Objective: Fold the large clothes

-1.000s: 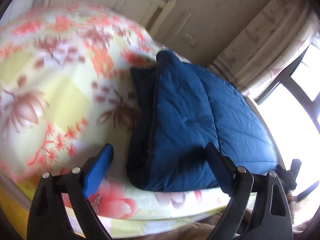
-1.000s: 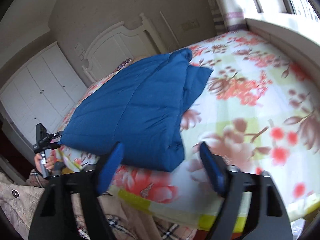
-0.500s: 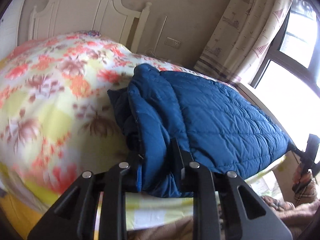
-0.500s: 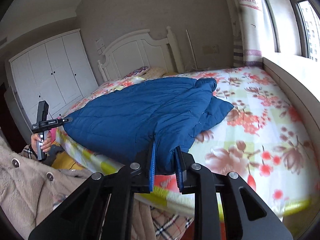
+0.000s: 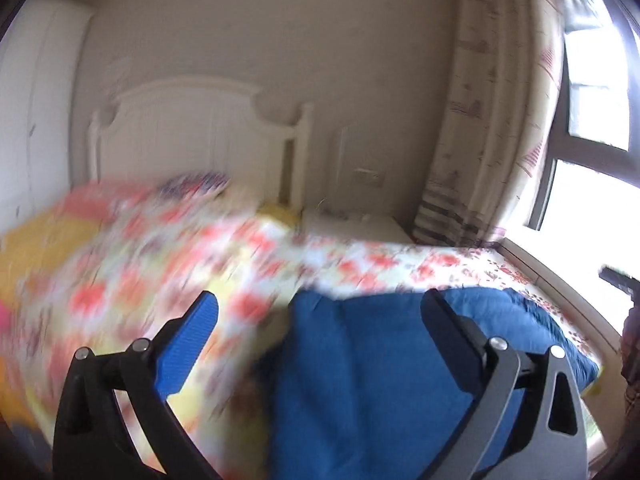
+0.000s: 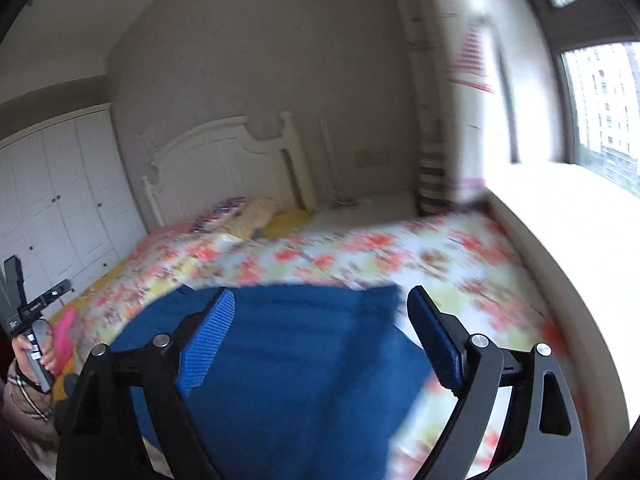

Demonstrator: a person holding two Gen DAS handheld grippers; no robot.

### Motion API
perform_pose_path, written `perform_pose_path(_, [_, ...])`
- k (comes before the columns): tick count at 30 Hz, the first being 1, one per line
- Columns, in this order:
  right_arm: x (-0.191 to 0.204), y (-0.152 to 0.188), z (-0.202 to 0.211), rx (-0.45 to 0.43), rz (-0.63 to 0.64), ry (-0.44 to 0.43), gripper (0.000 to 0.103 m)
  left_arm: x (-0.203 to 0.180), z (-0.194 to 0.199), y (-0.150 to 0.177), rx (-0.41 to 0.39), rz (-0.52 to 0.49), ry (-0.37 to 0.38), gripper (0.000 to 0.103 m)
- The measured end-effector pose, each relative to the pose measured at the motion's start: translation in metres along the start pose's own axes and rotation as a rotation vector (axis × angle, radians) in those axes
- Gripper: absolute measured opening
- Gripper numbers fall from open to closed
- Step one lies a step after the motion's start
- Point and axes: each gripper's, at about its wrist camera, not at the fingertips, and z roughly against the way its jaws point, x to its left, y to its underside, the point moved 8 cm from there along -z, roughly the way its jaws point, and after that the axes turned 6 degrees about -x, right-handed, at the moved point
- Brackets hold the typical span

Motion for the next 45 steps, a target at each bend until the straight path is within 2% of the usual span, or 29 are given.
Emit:
perform_pose_path(3, [0.060,-0.016,-0.067,0.029,0.123,0.006,0.085,-0.054,-0.050,-0.020,0.026,-0.155,-0.035,0.101])
perform_pose_path(4, [0.078,-0.013,-0.094,0.075,0.167,0.011,0.085,-0.064,-0.066,-0.020,0.040,-0.181,-0.042,0.101])
perform_pose_path(6, [0.099,-0.002,-0.139,0.167,0.197,0.003,0.085,-0.086,-0.111,-0.010,0.124,-0.221,-0.047,0.101])
perform_pose_path(10, [0.111,0.046,-0.206,0.359,0.281,0.048,0.084,-0.090,-0.196,0.038,0.352,-0.236,-0.086,0.100])
perform_pose_path(12, [0.101,0.075,-0.234,0.435,0.313,0.093,0.084,-0.083,-0.228,0.068,0.430,-0.253,-0.108,0.101])
perform_pose_path(13, [0.089,0.099,-0.253,0.506,0.321,0.122,0.084,-0.078,-0.246,0.088,0.471,-0.277,-0.131,0.101])
perform_pose_path(14, [0.077,0.119,-0.265,0.569,0.288,0.121,0.086,-0.072,-0.256,0.109,0.523,-0.278,-0.135,0.101])
perform_pose_path(15, [0.072,0.125,-0.269,0.566,0.241,0.110,0.088,-0.069,-0.265,0.128,0.582,-0.240,-0.120,0.101])
perform_pose_path(16, [0.071,0.126,-0.269,0.557,0.227,0.108,0.088,-0.067,-0.268,0.129,0.577,-0.192,-0.101,0.101])
perform_pose_path(19, [0.070,0.130,-0.269,0.542,0.239,0.109,0.089,-0.062,-0.266,0.131,0.550,-0.159,-0.084,0.101])
perform_pose_path(24, [0.074,0.127,-0.266,0.525,0.239,0.113,0.089,-0.063,-0.265,0.132,0.523,-0.164,-0.087,0.101])
perform_pose_path(27, [0.079,0.112,-0.258,0.513,0.251,0.167,0.088,-0.066,-0.267,0.129,0.513,-0.171,-0.091,0.101])
perform_pose_path(30, [0.107,0.096,-0.247,0.452,0.280,0.114,0.090,-0.064,-0.268,0.128,0.517,-0.144,-0.078,0.101])
perform_pose_path(32, [0.116,0.111,-0.254,0.491,0.357,0.120,0.090,-0.062,-0.268,0.129,0.522,-0.117,-0.068,0.101])
perform_pose_path(33, [0.114,0.133,-0.264,0.571,0.386,0.130,0.093,-0.061,-0.268,0.129,0.524,-0.108,-0.065,0.101])
perform_pose_path(37, [0.111,0.128,-0.267,0.593,0.382,0.094,0.095,-0.061,-0.268,0.129,0.525,-0.100,-0.063,0.101])
perform_pose_path(40, [0.090,0.105,-0.253,0.530,0.389,0.165,0.095,-0.058,-0.268,0.128,0.521,-0.101,-0.063,0.101])
perform_pose_path(42, [0.047,0.087,-0.238,0.483,0.328,0.287,0.095,-0.059,-0.268,0.129,0.521,-0.097,-0.062,0.101])
perform_pose_path(44, [-0.007,0.087,-0.226,0.492,0.284,0.421,0.098,-0.059,-0.268,0.129,0.521,-0.096,-0.062,0.101])
perform_pose_path(45, [-0.032,0.092,-0.223,0.511,0.203,0.420,0.099,-0.059,-0.268,0.129,0.521,-0.095,-0.058,0.101])
